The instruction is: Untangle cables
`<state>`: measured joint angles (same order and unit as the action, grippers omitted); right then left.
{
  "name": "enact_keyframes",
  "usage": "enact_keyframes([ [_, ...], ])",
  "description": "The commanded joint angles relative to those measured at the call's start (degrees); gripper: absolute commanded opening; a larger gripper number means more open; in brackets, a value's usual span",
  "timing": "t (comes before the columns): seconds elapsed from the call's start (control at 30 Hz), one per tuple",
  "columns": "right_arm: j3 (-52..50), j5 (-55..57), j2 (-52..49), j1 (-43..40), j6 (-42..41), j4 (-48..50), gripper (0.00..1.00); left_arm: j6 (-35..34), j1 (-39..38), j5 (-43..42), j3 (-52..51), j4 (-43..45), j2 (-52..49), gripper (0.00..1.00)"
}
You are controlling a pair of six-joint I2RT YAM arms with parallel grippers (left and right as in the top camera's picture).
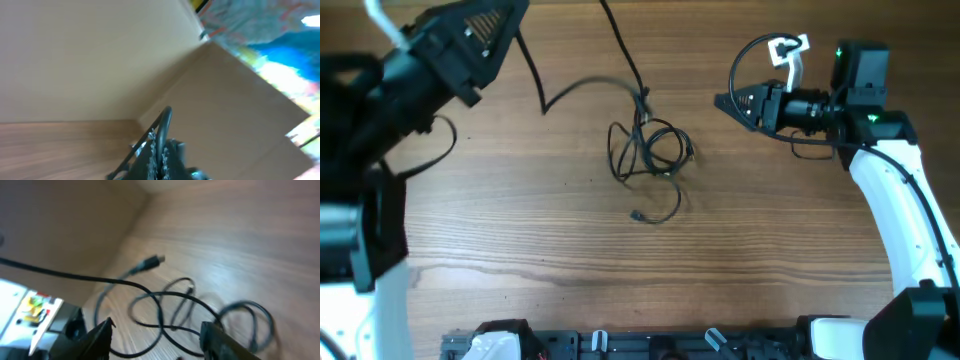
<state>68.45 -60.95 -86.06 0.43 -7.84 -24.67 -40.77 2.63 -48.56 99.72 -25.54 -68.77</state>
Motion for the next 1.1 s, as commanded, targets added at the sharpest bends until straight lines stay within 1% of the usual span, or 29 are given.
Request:
enact_keyframes([
  [0.0,1.2,-7.23,3.89,1.25,-2.34,4.39,0.68,-11.28,-0.26,-1.14,0.33,1.84,0.96,0.04],
  [0.1,1.2,-8.2,4.96,2.86,-4.44,7.58,0.71,-13.68,-0.26,-1.14,0.33,2.19,1.29,0.04],
  [0.2,1.2,-6.8,4.76,5.97,-4.17,5.92,0.72,-13.7,-0.26,0.35,0.33,2.23,1.22,0.04],
  [0.27,1.2,-1.88,4.74,8.87,-4.13,2.93,0.72,-13.68,-0.26,4.04,0.33,2.23,1.22,0.04],
  [0.33,1.2,4.44,4.74,11.85,-4.24,-0.13,0.72,-13.7,-0.26,10.16,0.33,2.27,1.22,0.04],
  [0.4,1.2,7.45,4.74,13.25,-4.66,-1.46,0.72,-13.75,-0.26,15.28,0.33,2.34,1.22,0.04],
  [0.5,1.2,8.83,4.74,13.09,-6.82,-1.27,0.72,-14.12,-0.26,18.62,0.33,5.16,1.22,0.04],
  [0.57,1.2,8.52,4.74,13.07,-7.28,0.13,0.72,-17.59,-0.26,18.51,0.33,7.89,1.25,0.04],
  [0.6,1.2,7.72,4.74,13.09,-7.21,1.27,0.72,-21.14,-0.26,17.73,0.33,9.7,1.29,0.04],
  [0.67,1.2,4.24,4.74,13.14,-6.23,4.22,0.74,-25.53,-0.26,12.63,0.33,14.91,1.29,0.04],
  [0.77,1.2,1.88,4.74,13.18,-2.82,7.93,0.85,-28.85,-0.26,5.73,0.33,17.44,1.29,0.04],
  [0.8,1.2,1.86,4.74,13.22,-1.62,9.46,0.87,-29.2,-0.26,2.73,0.33,17.46,1.29,0.04],
  [0.87,1.2,1.64,4.74,13.22,-1.16,11.87,0.88,-28.46,-0.26,-4.15,0.33,17.4,1.27,0.04],
  [0.93,1.2,-1.2,4.74,13.22,-0.33,14.32,0.88,-27.91,-0.26,-10.97,0.31,17.42,0.98,0.04],
  [1.0,1.2,-7.8,4.74,13.25,1.95,16.17,0.88,-26.86,-0.26,-15.74,0.31,17.42,0.61,0.04],
  [1.07,1.2,-11.19,4.74,13.25,3.43,16.24,0.88,-26.53,-0.22,-18.21,0.31,17.4,0.09,0.04],
])
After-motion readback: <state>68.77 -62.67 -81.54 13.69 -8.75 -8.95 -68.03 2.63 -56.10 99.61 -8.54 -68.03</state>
